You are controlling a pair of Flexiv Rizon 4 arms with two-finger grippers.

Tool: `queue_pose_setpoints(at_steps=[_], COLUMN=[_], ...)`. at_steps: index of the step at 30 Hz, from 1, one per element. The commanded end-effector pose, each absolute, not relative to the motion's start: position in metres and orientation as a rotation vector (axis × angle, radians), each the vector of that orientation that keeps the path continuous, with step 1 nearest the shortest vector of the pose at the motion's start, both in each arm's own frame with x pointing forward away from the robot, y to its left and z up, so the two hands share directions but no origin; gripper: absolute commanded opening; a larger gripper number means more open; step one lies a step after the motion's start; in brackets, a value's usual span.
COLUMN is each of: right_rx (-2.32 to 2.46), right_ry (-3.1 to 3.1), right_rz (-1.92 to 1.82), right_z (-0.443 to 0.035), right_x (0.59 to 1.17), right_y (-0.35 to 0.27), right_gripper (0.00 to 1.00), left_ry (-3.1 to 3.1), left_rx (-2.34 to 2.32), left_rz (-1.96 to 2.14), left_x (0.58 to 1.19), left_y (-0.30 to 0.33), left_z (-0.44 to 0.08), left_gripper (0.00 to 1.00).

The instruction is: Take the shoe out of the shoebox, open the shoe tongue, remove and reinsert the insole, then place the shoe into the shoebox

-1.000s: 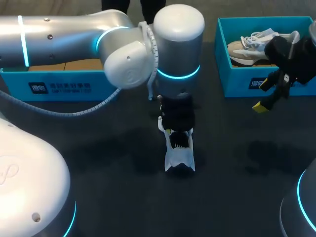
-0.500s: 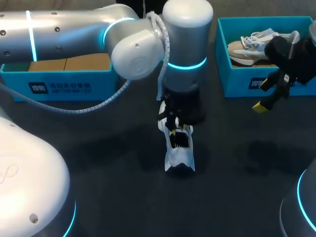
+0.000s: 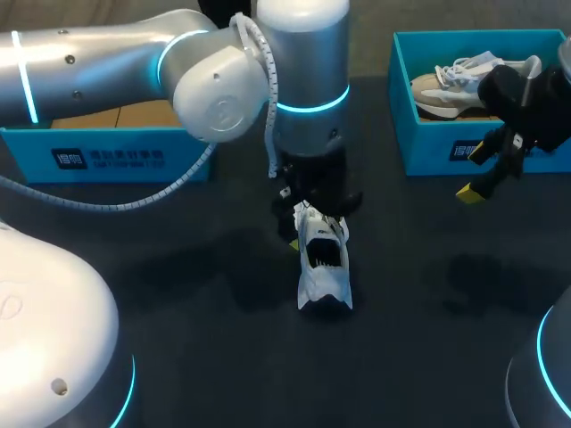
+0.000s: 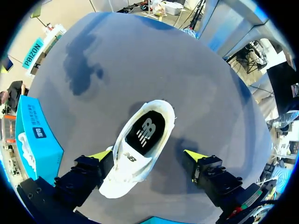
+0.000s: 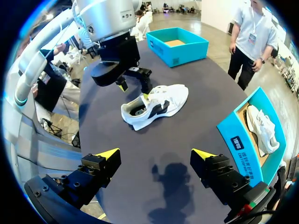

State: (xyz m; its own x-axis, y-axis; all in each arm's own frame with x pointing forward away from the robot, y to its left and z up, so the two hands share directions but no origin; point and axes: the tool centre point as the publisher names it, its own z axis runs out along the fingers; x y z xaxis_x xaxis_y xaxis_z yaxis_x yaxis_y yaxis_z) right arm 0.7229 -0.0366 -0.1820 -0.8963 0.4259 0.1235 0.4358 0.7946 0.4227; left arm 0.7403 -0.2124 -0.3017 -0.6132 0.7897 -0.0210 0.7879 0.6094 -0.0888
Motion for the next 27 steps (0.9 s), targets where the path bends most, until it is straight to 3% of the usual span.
queue_pose_setpoints(at_steps=[1,15,27], right_rx=[-0.709,-0.709,-0.709], right_ry=[-2.954,-2.954,-2.954], right_rz=[-0.698,-0.698,-0.698], right_z=[-0.183,-0.183,-0.183], right_x=[0.725,0.725,0.725], right_y=[-0.036,-0.036,-0.036], right_gripper=[1.0,1.0,1.0], left_ry=[-2.802,-3.054,-3.15], left_rx=[-1.376,-0.755,-0.589], left_rz=[0.142,-0.049,0.041], left_x=[0.74,0.712,0.678], left_y=[-0.211,-0.195,-0.193], left_z=[-0.302,-0.3,-0.31], left_gripper=[1.0,1.0,1.0])
